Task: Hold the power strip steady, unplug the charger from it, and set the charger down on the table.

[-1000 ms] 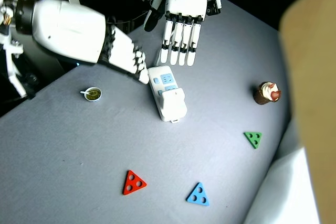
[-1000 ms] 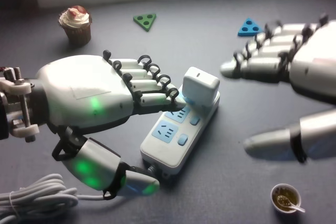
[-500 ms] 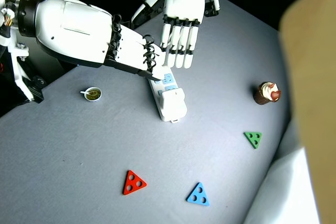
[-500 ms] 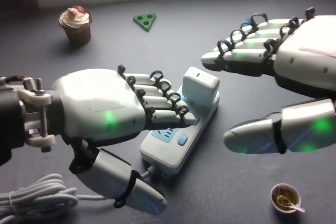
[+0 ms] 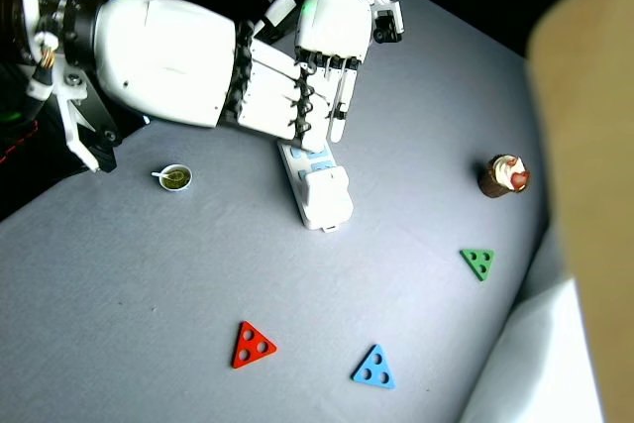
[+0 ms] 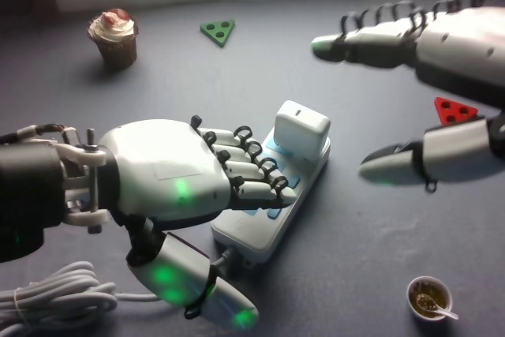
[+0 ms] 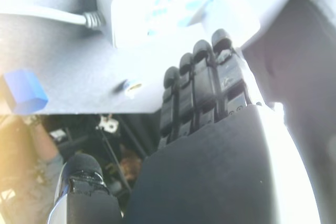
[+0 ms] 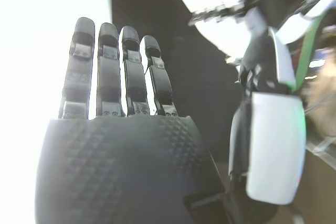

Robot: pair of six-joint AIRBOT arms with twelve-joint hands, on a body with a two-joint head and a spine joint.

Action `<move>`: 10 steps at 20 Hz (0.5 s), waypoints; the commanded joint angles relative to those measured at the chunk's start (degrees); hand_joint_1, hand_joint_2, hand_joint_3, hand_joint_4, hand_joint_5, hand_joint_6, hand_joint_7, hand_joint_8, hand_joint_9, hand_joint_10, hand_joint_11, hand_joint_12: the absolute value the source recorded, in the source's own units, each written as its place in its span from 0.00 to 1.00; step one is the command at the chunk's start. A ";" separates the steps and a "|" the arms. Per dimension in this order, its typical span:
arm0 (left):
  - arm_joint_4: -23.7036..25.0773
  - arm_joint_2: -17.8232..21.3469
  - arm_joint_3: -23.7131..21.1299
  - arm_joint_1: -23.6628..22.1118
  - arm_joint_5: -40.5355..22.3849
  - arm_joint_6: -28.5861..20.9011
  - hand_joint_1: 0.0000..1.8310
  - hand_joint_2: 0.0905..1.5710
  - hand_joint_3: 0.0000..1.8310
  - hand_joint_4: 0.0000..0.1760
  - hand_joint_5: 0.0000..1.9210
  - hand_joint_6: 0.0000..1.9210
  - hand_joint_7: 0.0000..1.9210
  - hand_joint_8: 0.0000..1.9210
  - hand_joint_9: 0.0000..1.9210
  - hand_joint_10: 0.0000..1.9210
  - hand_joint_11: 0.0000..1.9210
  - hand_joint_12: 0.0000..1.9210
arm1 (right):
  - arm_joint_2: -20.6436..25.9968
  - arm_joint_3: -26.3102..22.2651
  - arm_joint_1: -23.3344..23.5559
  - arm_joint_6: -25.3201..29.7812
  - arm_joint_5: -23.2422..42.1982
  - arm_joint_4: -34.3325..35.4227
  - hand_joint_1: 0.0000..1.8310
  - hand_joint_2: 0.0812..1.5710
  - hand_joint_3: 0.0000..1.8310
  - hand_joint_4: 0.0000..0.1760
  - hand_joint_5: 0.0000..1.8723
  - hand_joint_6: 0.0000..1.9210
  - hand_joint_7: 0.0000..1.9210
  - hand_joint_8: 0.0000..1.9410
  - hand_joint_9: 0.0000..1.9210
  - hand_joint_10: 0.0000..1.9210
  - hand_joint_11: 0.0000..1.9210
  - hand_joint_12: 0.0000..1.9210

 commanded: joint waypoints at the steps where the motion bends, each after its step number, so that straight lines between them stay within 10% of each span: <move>1: -0.10 -0.53 0.22 -0.45 -3.41 -1.06 0.00 0.59 0.00 0.00 0.08 0.00 0.10 0.00 0.09 0.00 0.08 0.04 | 0.50 0.28 0.70 0.19 6.37 0.56 0.51 0.62 0.00 0.00 0.11 0.00 0.12 0.00 0.13 0.00 0.13 0.06; 10: 5.40 -2.25 1.27 0.46 -2.17 -6.80 0.00 0.59 0.00 0.00 0.09 0.00 0.10 0.00 0.09 0.00 0.07 0.04 | -2.78 4.01 -0.01 1.15 8.24 15.47 0.55 0.64 0.00 0.00 0.13 0.00 0.14 0.00 0.15 0.00 0.15 0.08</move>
